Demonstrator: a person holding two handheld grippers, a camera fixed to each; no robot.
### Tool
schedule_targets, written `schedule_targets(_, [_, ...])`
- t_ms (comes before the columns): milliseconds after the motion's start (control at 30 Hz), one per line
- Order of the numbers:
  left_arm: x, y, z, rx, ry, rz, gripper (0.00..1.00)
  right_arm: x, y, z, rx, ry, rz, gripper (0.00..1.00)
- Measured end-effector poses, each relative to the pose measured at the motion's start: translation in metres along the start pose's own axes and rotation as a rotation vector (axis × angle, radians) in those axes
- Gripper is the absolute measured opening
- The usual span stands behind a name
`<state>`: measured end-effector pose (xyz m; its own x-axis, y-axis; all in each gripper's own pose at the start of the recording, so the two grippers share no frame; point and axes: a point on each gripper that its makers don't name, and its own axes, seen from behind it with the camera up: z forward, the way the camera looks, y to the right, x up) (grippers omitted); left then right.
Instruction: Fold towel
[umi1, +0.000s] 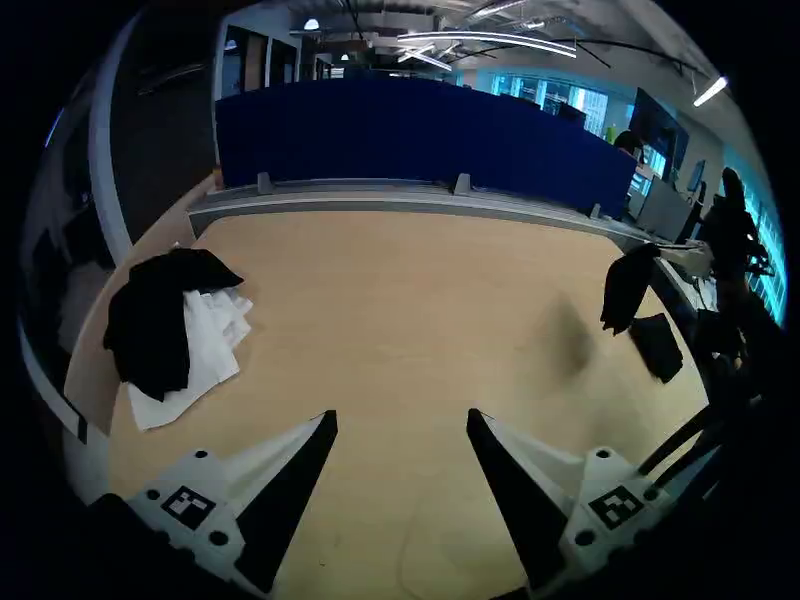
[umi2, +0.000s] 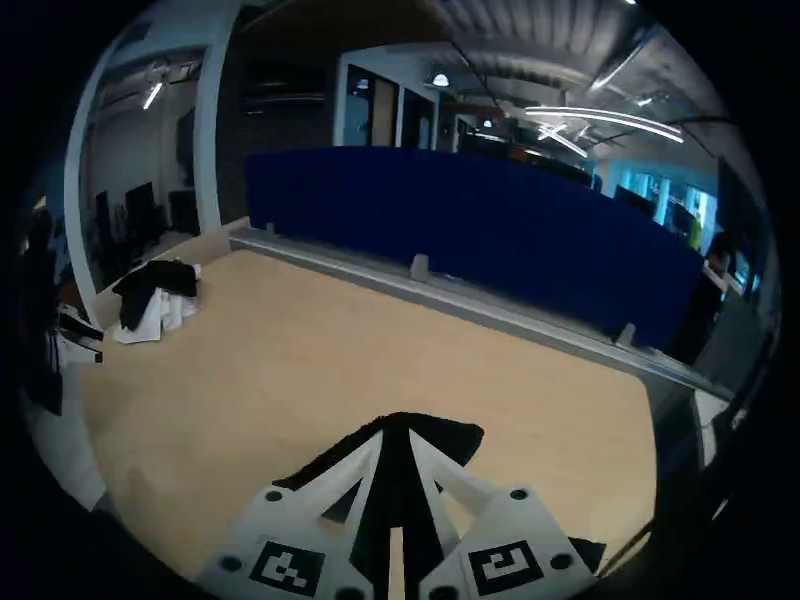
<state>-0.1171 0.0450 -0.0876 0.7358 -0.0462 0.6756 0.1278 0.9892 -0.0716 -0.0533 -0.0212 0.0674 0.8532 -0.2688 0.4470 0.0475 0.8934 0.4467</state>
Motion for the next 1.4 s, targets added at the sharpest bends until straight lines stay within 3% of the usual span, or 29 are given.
schedule_targets(267, [0.007, 0.019, 0.006, -0.009, -0.007, 0.013, 0.97, -0.020, 0.080, -0.026, -0.078, -0.032, 0.024, 0.03])
schedule_targets(467, [0.010, 0.035, 0.010, -0.019, -0.011, 0.033, 0.96, -0.040, 0.116, -0.036, -0.116, -0.063, 0.031, 0.03])
schedule_targets(700, [0.013, 0.049, 0.011, -0.032, -0.015, 0.050, 0.96, -0.058, 0.137, -0.047, -0.144, -0.085, 0.046, 0.03])
schedule_targets(1067, [0.017, 0.059, 0.006, -0.039, -0.017, 0.072, 0.96, -0.092, 0.164, -0.076, -0.203, -0.106, 0.106, 0.03])
schedule_targets(1400, [0.013, 0.063, 0.005, -0.042, -0.025, 0.089, 0.97, -0.175, 0.186, -0.121, -0.283, -0.196, 0.199, 0.03])
